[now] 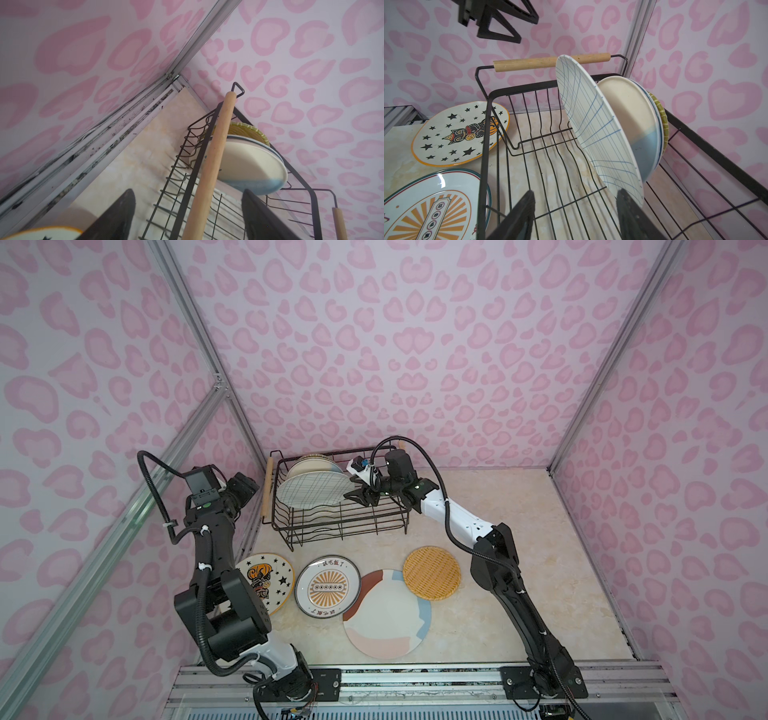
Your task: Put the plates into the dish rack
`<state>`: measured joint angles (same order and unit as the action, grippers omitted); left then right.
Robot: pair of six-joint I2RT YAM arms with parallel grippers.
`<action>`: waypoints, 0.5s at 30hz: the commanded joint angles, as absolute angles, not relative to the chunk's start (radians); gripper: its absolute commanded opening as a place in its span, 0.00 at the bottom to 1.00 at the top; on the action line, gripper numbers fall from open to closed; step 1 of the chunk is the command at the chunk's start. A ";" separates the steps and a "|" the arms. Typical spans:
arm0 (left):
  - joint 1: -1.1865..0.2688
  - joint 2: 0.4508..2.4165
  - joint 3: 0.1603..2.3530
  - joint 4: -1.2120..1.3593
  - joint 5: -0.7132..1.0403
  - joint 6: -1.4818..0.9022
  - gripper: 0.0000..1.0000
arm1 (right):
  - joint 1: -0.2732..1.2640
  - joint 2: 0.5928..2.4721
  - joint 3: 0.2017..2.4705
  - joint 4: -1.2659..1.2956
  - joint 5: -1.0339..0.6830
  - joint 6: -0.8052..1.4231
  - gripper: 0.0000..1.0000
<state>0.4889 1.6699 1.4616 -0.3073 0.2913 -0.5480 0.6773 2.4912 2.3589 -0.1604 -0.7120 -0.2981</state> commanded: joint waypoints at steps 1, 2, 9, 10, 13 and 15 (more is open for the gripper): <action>0.482 1.753 1.530 -0.258 0.363 -0.531 0.78 | 0.669 2.463 2.308 -0.120 -0.730 -0.278 0.60; 0.479 1.777 1.548 -0.257 0.381 -0.523 0.77 | 0.667 2.442 2.276 -0.104 -0.730 -0.274 0.59; 0.453 1.875 1.631 -0.270 0.425 -0.474 0.71 | 0.586 2.237 2.034 0.151 -0.595 0.059 0.59; 0.453 1.879 1.632 -0.267 0.432 -0.475 0.69 | 0.566 2.221 2.035 0.139 -0.577 0.099 0.61; 0.413 1.910 1.649 -0.274 0.425 -0.474 0.65 | 0.510 2.192 2.051 0.046 -0.515 0.207 0.63; 0.407 1.940 1.668 -0.285 0.426 -0.477 0.55 | 0.471 2.198 2.073 -0.023 -0.503 0.281 0.63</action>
<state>0.4183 1.9125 1.6405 -0.2832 0.4118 -0.4862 0.4999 2.1853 2.0651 0.0490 -0.5735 0.1081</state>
